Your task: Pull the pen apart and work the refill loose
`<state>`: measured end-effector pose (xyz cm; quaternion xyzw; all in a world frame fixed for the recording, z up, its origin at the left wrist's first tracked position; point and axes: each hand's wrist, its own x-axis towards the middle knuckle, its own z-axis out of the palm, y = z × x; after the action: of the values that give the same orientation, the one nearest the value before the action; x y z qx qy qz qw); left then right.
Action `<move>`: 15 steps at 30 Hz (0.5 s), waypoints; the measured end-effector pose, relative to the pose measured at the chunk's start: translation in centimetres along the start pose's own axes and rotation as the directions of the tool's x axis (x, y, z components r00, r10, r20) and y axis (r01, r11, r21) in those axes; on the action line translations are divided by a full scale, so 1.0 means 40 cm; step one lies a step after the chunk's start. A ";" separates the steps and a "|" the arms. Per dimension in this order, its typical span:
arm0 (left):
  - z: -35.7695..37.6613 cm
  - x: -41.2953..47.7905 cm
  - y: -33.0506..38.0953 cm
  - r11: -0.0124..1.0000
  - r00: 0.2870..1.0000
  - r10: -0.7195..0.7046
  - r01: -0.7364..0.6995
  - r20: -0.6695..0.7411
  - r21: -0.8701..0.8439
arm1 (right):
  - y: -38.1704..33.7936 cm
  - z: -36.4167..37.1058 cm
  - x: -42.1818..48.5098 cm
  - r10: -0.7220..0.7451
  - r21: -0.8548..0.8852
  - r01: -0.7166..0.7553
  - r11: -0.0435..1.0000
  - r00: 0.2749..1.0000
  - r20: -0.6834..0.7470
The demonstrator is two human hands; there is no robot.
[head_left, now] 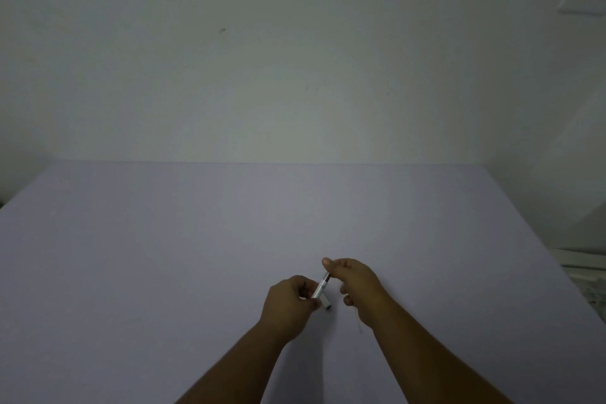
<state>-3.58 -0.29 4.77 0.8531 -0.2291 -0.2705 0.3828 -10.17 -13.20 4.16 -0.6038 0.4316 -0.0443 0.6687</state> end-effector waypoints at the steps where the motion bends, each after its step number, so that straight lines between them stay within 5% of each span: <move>1: -0.002 0.001 0.001 1.000 1.000 -0.001 0.001 0.002 0.008 | 0.002 -0.003 0.002 -0.025 0.035 0.025 0.999 1.000 0.008; 10: 0.000 0.003 0.009 0.994 0.999 0.033 -0.031 -0.018 0.109 | -0.004 0.016 0.017 0.009 -0.080 -0.023 0.997 0.986 -0.164; 15: -0.001 0.014 0.000 0.999 1.000 -0.002 0.003 -0.013 0.050 | -0.011 0.019 0.014 0.026 0.022 -0.025 0.999 0.997 -0.071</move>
<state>-3.11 -0.61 4.63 0.8644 -0.2322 -0.2598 0.3623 -9.15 -13.06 4.18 -0.5891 0.4623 -0.0618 0.6598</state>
